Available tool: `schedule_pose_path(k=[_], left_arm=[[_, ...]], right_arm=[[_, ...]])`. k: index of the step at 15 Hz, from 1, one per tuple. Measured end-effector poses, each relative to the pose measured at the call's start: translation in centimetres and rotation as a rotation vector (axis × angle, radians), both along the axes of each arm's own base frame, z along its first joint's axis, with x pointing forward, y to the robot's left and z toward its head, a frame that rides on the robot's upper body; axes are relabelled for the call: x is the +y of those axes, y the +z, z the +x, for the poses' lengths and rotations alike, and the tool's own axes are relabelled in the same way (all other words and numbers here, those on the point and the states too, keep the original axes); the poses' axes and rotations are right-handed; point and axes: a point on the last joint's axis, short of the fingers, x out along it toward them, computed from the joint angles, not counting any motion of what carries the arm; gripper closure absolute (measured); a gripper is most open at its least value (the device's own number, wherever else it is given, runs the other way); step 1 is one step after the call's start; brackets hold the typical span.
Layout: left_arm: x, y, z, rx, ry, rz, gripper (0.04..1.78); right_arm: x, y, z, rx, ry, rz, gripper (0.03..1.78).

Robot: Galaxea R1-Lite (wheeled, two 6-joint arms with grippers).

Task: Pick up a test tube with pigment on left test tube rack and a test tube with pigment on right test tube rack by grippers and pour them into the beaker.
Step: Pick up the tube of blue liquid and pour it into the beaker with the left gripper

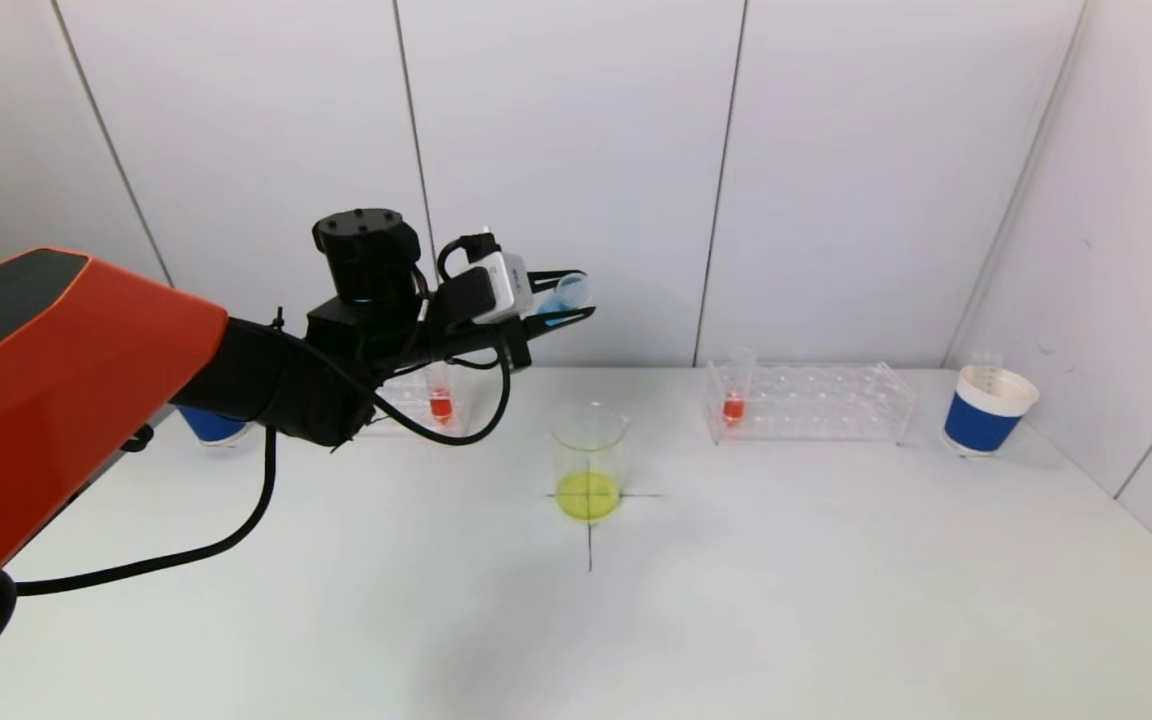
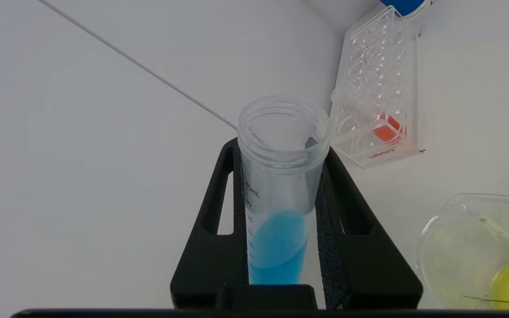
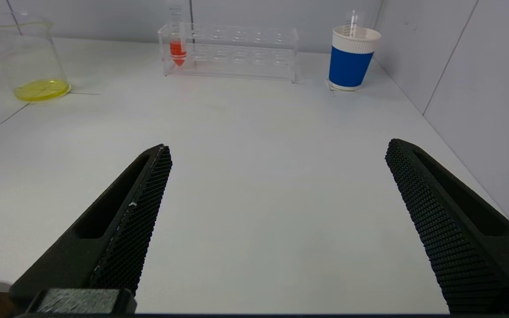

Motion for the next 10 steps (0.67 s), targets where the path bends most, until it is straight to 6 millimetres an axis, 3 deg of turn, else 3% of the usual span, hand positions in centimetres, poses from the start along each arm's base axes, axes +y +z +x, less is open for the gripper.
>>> schedule_pose_path(k=[10], left_arm=[[0.0, -1.9, 0.8, -0.167, -0.009, 0.063, 1.37]], right_arm=[[0.0, 0.0, 0.0, 0.000, 0.000, 0.000, 0.05]])
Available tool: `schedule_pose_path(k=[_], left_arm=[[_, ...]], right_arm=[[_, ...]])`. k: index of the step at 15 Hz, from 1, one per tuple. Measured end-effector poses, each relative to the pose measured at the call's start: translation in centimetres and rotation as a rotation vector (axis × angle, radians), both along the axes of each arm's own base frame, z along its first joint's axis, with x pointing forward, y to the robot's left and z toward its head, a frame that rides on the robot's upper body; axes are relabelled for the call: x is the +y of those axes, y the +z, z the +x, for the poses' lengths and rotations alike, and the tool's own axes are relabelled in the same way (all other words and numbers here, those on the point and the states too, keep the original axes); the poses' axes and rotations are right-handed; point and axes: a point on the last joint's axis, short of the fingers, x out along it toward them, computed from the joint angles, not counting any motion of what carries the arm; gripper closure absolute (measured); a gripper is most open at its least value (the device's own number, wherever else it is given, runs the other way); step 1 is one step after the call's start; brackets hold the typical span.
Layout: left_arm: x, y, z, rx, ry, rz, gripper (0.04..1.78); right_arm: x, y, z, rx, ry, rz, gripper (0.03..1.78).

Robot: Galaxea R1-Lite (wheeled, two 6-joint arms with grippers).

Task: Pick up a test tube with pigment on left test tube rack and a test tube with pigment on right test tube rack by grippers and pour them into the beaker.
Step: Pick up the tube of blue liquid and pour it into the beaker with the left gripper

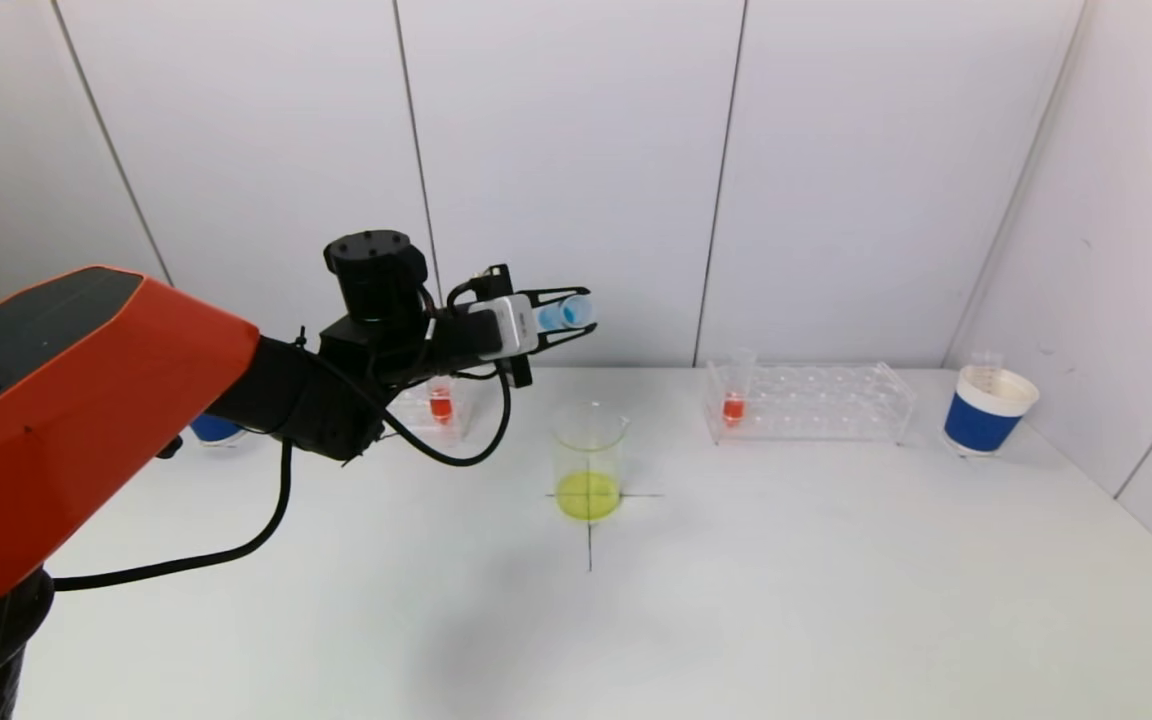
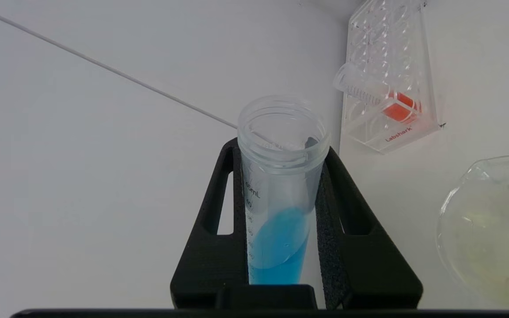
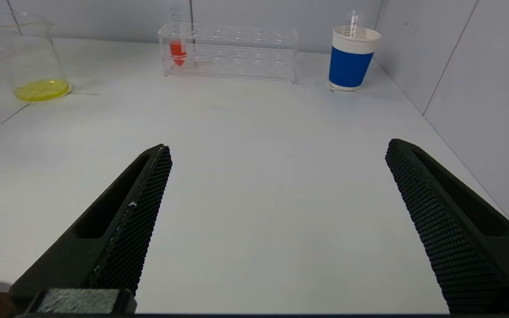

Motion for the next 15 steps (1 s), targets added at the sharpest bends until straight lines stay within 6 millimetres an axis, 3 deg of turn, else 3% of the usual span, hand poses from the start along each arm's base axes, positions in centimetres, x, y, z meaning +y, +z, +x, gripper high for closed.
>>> schedule_pose_path(k=[15], left_arm=[[0.5, -1.5, 0.2, -0.201, 0.000, 0.116, 1.37]], right_arm=[[0.0, 0.0, 0.0, 0.000, 0.000, 0.000, 0.05]])
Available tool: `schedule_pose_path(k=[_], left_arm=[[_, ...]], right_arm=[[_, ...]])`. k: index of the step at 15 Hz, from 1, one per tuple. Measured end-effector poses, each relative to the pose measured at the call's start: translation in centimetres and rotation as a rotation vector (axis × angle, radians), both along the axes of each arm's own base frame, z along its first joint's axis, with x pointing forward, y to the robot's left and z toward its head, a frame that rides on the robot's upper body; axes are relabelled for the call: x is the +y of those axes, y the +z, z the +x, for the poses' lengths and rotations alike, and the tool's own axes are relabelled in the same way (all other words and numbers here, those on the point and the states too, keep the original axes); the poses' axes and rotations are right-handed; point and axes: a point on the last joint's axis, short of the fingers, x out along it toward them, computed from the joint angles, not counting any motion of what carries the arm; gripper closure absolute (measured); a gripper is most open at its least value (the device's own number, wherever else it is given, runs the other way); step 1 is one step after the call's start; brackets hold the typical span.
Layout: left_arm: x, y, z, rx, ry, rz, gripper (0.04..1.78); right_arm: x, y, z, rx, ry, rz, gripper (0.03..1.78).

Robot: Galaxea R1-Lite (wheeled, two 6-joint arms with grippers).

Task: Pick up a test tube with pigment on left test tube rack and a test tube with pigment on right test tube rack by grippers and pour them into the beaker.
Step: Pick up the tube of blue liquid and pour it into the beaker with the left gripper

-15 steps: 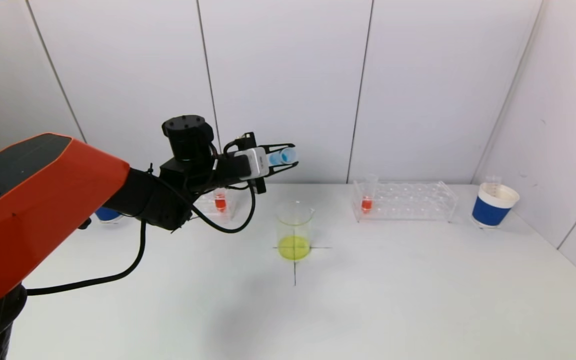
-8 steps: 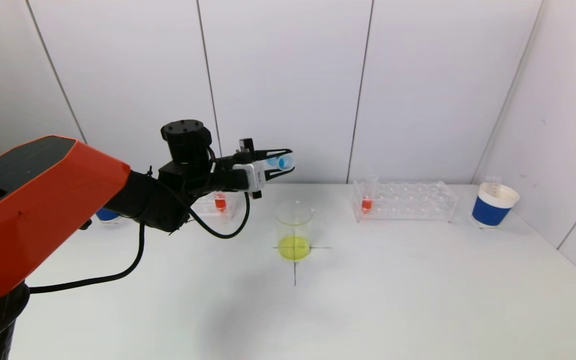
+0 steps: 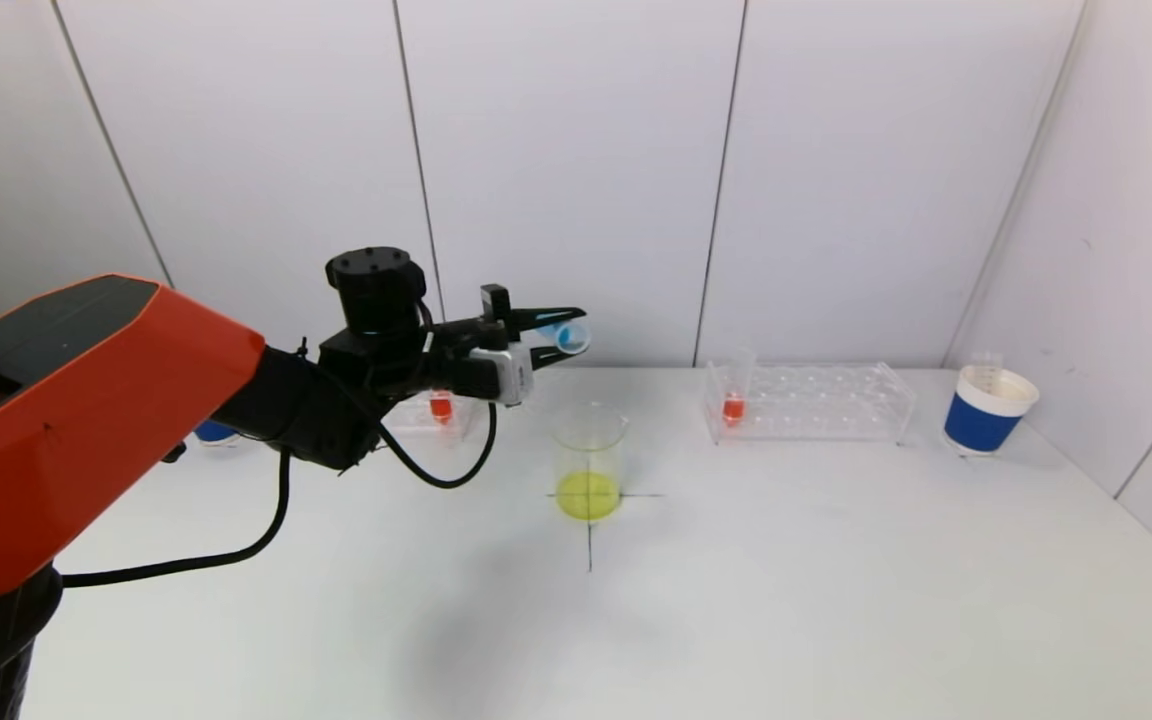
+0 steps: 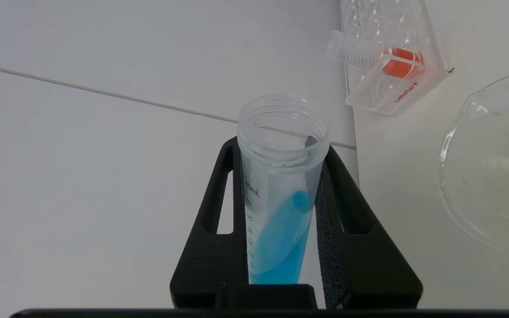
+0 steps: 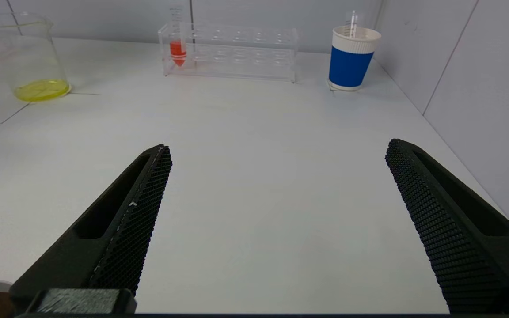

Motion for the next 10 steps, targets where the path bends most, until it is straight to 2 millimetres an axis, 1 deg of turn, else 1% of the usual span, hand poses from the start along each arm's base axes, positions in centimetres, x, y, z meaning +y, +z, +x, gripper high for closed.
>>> schedule_pose_path(k=[10], left_arm=[[0.1, -2.1, -0.3, -0.074, 0.002, 0.075, 1.37]], right_arm=[[0.0, 0.0, 0.0, 0.000, 0.000, 0.000, 0.05]])
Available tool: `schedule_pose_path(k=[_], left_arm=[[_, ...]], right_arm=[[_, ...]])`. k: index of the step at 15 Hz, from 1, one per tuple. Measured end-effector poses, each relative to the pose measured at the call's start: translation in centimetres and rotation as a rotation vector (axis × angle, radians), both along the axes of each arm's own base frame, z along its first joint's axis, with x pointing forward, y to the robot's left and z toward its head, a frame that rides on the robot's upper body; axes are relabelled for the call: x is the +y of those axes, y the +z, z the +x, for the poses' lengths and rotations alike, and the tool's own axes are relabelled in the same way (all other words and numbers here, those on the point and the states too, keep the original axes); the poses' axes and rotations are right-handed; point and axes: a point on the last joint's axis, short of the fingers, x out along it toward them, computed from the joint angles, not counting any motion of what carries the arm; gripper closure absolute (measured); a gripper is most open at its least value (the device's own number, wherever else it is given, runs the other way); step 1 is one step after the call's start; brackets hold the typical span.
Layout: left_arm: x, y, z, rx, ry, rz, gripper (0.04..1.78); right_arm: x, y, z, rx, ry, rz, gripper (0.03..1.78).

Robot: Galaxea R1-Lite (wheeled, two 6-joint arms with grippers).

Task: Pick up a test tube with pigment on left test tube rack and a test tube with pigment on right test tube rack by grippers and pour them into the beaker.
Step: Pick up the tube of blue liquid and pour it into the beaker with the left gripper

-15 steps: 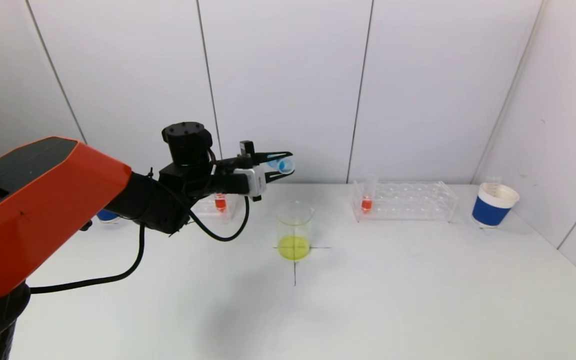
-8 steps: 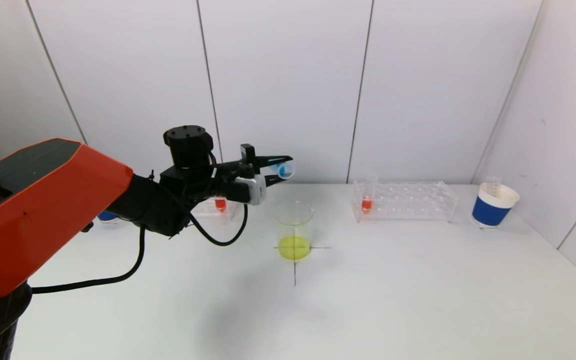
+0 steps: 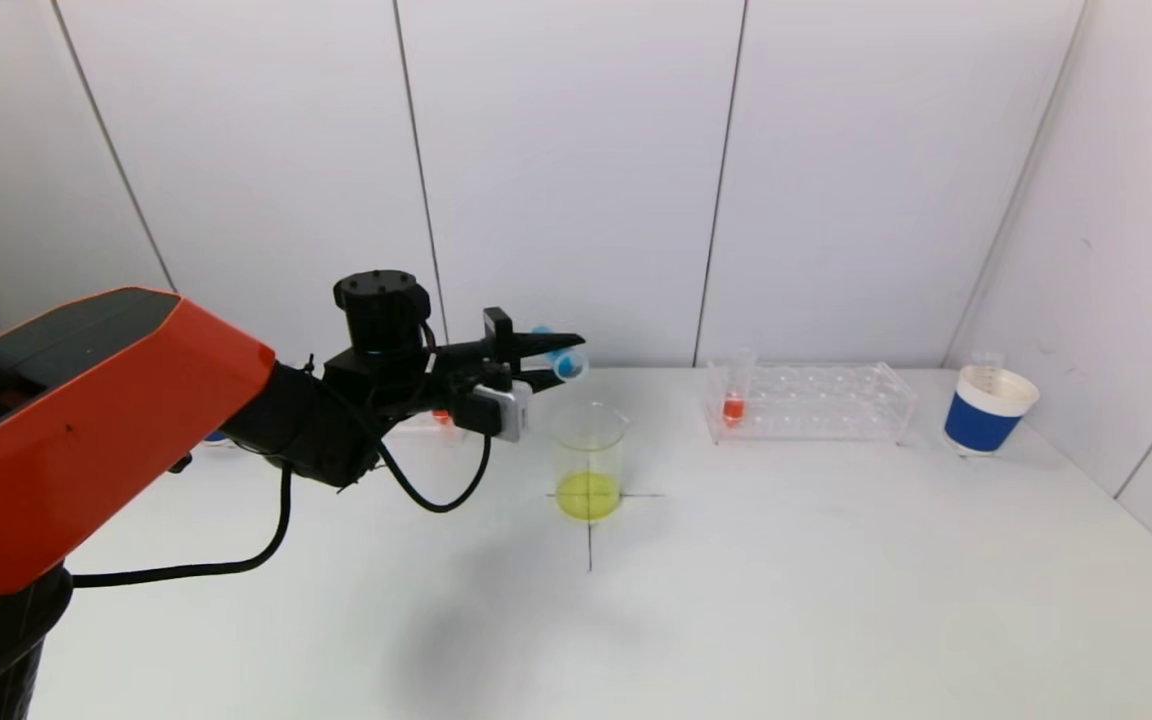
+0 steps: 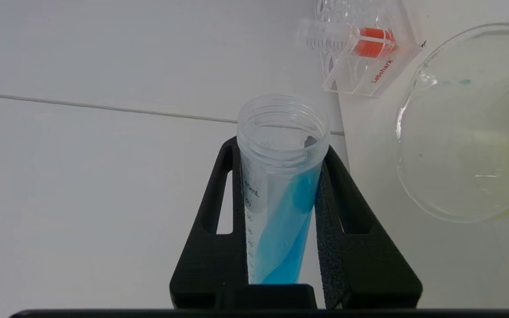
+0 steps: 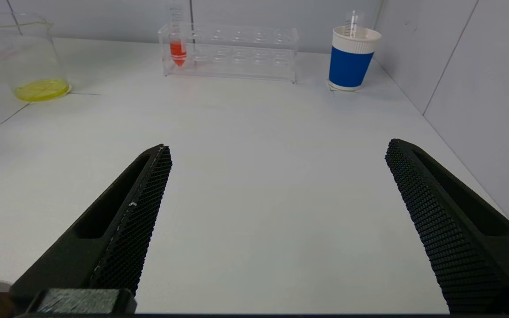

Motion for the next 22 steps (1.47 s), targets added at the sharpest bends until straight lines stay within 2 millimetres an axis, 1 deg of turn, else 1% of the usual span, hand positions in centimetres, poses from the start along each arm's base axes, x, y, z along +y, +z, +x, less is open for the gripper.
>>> schedule_pose_path(k=[9, 22], left_arm=[[-0.1, -1.1, 0.1, -0.006, 0.001, 0.023, 1.37], [-0.1, -1.5, 0.3, -0.047, 0.016, 0.048, 1.37]], right_arm=[[0.0, 0.0, 0.0, 0.000, 0.000, 0.000, 0.05], [0.0, 0.0, 0.0, 0.000, 0.000, 0.000, 0.05]])
